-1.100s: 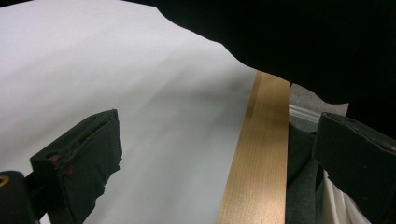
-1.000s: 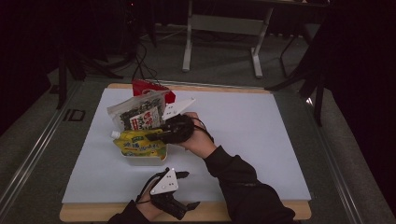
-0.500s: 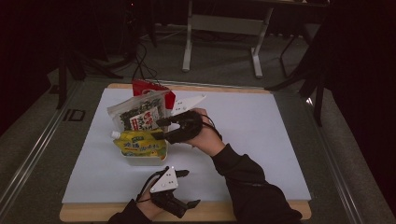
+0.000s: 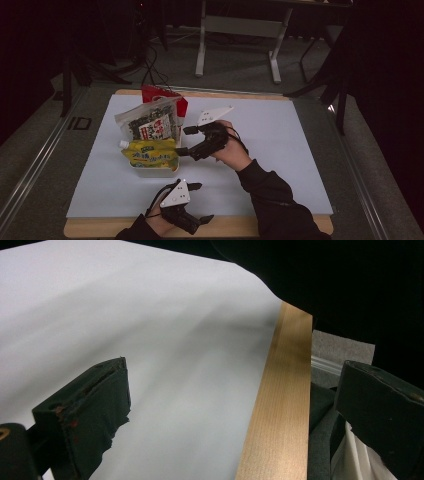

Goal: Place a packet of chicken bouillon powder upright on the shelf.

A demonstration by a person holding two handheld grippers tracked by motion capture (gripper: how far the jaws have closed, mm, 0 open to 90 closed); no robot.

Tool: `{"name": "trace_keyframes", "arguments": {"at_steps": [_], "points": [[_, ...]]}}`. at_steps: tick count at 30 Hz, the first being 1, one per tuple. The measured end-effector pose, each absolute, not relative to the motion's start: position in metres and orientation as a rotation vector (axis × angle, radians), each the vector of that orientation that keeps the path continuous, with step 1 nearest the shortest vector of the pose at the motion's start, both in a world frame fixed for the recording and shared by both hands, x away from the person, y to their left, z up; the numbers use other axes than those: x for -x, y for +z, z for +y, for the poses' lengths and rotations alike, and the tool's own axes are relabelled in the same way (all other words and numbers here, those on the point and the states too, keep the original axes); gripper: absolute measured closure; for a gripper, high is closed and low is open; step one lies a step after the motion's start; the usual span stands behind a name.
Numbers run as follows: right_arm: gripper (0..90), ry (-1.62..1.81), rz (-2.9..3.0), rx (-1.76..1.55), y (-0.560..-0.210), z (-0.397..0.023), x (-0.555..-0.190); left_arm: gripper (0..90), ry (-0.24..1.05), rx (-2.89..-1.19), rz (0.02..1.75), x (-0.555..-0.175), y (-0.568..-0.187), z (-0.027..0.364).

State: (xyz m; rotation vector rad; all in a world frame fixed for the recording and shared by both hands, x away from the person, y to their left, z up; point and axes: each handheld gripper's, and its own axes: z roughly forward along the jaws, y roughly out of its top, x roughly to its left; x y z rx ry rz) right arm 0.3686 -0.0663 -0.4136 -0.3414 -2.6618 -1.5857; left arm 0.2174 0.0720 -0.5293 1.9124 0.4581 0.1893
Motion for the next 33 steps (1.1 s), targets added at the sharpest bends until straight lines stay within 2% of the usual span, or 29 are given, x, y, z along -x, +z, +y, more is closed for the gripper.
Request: {"name": "trace_keyframes", "arguments": {"at_steps": [33], "points": [[15.4,-1.604,-2.663,0.513,-0.457,-0.159,-0.354,2.6,0.2,-1.913,0.462,-0.217,-0.528,0.074]]}}
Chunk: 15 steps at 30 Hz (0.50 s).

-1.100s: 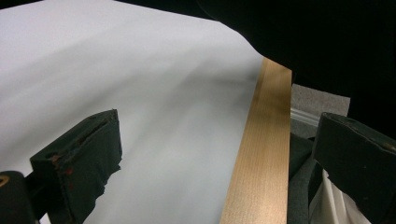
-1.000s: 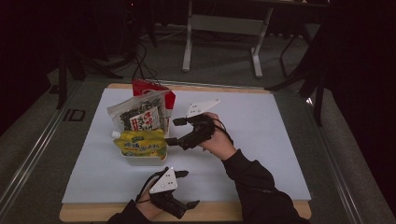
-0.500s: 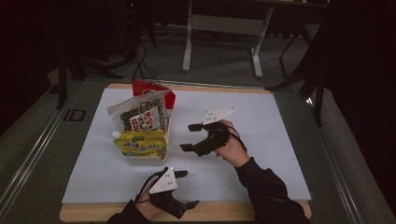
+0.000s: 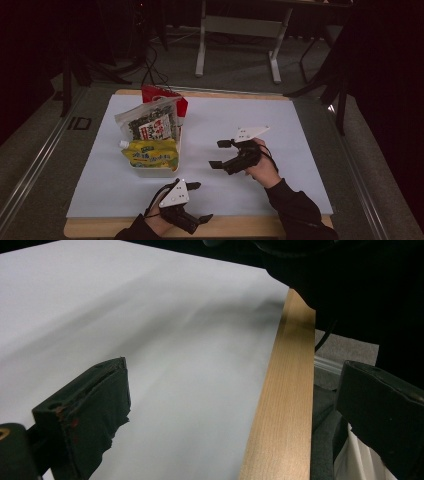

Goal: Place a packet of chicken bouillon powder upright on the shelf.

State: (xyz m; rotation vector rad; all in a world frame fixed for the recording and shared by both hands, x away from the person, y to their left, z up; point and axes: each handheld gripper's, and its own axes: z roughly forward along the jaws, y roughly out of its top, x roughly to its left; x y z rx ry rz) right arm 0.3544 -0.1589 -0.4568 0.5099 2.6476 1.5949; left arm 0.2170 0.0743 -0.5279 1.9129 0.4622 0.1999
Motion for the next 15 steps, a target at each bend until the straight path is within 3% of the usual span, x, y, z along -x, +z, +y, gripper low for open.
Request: {"name": "trace_keyframes", "arguments": {"at_steps": [15], "points": [[15.5,1.554,2.616,-0.59,-0.487,-0.204,-0.333,2.6,0.191,-1.918,0.464,-0.218,-0.529,0.074]]}}
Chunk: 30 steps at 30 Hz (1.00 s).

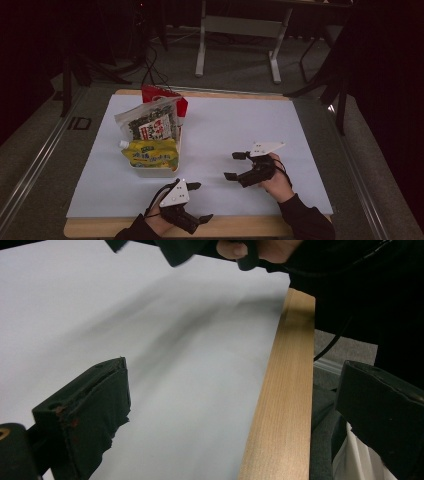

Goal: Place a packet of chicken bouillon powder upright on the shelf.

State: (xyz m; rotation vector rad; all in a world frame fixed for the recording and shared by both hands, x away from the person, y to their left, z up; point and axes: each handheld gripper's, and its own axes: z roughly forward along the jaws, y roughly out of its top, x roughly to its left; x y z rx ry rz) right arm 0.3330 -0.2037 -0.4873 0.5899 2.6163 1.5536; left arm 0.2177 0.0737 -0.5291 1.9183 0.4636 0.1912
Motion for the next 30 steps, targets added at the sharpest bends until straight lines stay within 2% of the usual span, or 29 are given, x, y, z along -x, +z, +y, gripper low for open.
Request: {"name": "trace_keyframes", "arguments": {"at_steps": [30], "points": [[15.5,1.402,2.574,-0.708,-0.528,-0.247,-0.318,2.6,0.192,-1.929,0.456,-0.218,-0.53,0.074]]}}
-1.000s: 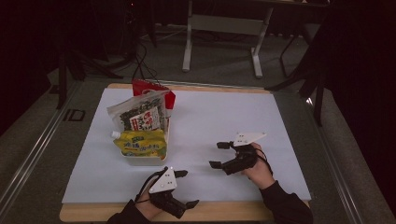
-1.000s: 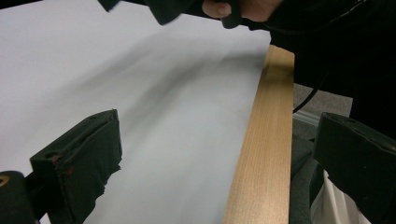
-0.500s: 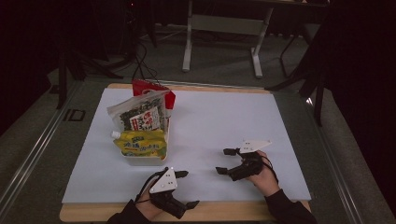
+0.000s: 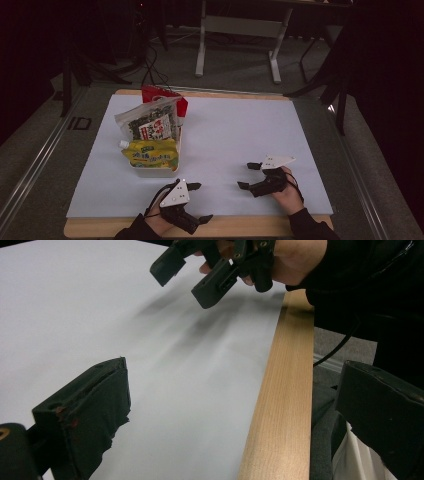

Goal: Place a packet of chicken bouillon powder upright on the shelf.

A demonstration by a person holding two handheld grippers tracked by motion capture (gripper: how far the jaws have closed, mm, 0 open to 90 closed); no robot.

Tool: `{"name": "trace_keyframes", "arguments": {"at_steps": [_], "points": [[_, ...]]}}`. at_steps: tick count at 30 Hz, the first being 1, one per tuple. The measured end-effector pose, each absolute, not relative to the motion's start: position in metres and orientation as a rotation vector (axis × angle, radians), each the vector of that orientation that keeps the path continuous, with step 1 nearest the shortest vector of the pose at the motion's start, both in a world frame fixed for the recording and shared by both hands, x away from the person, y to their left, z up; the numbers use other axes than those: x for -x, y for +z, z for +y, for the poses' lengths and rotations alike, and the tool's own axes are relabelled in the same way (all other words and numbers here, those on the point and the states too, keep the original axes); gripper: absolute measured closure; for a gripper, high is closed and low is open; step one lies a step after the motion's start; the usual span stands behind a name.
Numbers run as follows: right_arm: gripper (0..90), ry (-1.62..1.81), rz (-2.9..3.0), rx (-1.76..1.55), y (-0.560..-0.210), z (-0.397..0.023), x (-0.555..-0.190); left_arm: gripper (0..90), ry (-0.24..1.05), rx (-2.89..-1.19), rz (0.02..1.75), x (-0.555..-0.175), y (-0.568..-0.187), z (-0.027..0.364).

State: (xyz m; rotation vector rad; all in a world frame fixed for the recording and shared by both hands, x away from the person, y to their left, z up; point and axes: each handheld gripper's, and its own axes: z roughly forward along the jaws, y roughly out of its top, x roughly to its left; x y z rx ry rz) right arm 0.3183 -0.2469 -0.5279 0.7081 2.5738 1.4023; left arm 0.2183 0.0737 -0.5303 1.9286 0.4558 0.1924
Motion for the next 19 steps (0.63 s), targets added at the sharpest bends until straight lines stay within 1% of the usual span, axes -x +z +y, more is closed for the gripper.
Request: {"name": "trace_keyframes", "arguments": {"at_steps": [6,19], "points": [[15.4,1.426,2.531,-0.745,-0.5293,-0.2573,-0.3195,2.6,0.184,-1.934,0.456,-0.2185,-0.5321,0.0732],[15.4,1.424,2.542,-0.75,-0.5316,-0.2579,-0.3215,2.6,0.181,-1.934,0.458,-0.2187,-0.5332,0.0741]]}}
